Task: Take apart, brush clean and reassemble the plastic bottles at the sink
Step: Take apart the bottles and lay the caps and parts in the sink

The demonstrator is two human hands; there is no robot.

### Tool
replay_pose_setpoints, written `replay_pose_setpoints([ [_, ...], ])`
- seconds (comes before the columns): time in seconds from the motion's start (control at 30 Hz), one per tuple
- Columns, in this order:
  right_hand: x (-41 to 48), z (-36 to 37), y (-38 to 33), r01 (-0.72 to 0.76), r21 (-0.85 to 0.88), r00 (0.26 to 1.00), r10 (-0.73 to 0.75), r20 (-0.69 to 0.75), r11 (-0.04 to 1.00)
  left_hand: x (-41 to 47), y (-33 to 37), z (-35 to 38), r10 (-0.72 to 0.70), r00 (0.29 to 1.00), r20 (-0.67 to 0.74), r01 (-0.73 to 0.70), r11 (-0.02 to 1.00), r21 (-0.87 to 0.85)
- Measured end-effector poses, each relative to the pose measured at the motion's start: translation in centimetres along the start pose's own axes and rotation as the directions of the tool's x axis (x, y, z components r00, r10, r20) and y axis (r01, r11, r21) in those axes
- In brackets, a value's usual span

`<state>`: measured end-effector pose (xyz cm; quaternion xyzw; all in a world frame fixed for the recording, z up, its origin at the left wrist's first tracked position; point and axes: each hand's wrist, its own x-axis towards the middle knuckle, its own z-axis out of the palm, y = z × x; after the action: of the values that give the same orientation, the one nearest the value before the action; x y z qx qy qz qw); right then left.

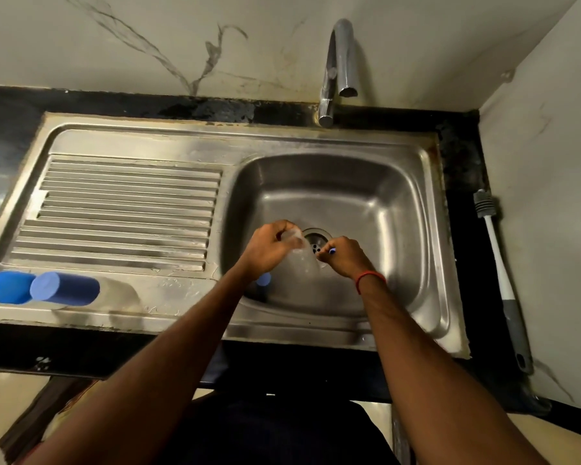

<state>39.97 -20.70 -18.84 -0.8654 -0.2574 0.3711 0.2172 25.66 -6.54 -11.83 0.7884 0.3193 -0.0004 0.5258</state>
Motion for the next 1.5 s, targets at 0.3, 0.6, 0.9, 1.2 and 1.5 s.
replay_pose_setpoints([
  [0.3, -0.1, 0.1, -2.7, -0.040, 0.423, 0.994, -0.008, 0.110, 0.905, 0.3, 1.3, -1.0, 0.020, 1.000, -0.018, -0.016, 0.980, 0.197],
  [0.6, 0.1, 0.5, -4.2, 0.041, 0.658, 0.995, -0.090, 0.041, 0.752, 1.4, 1.0, -1.1, -0.016, 0.999, -0.030, 0.031, 0.802, 0.597],
  [0.9, 2.3, 3.3, -3.5, -0.050, 0.296, 0.966, -0.029, 0.258, 0.954, 1.0, -0.4, -2.8, -0.038, 0.993, -0.112, 0.098, 0.797, 0.595],
  [1.2, 2.8, 7.7, -1.2, 0.130, -0.154, 0.911, -0.057, 0.408, 0.979, 0.5, -1.3, -4.0, 0.031, 0.997, -0.077, 0.011, 0.868, 0.497],
  [1.5, 2.6, 9.6, 0.2, 0.279, -0.283, 0.909, -0.157, 0.387, 0.917, -0.1, -1.2, -4.0, 0.046, 0.999, 0.004, -0.043, 0.877, 0.479],
])
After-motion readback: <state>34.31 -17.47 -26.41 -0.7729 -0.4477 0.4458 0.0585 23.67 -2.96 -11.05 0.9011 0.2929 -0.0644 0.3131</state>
